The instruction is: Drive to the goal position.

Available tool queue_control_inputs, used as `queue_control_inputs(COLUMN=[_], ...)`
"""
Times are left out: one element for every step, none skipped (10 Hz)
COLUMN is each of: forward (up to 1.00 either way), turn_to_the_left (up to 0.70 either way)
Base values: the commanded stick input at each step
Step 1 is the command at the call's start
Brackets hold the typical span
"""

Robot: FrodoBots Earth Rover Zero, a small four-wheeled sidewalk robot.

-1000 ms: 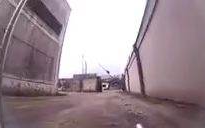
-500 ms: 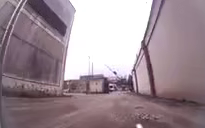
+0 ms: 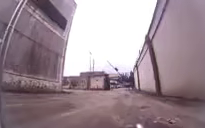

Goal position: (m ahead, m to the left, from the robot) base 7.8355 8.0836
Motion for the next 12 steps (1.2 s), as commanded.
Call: queue_control_inputs(forward=[0.84,0.84,0.84,0.84,0.84,0.84,0.84,0.84,0.84,0.84,0.84,0.84], turn_to_the_left=[0.03,0.03,0.03,0.03,0.03,0.03,0.03,0.03,0.03,0.03,0.03,0.03])
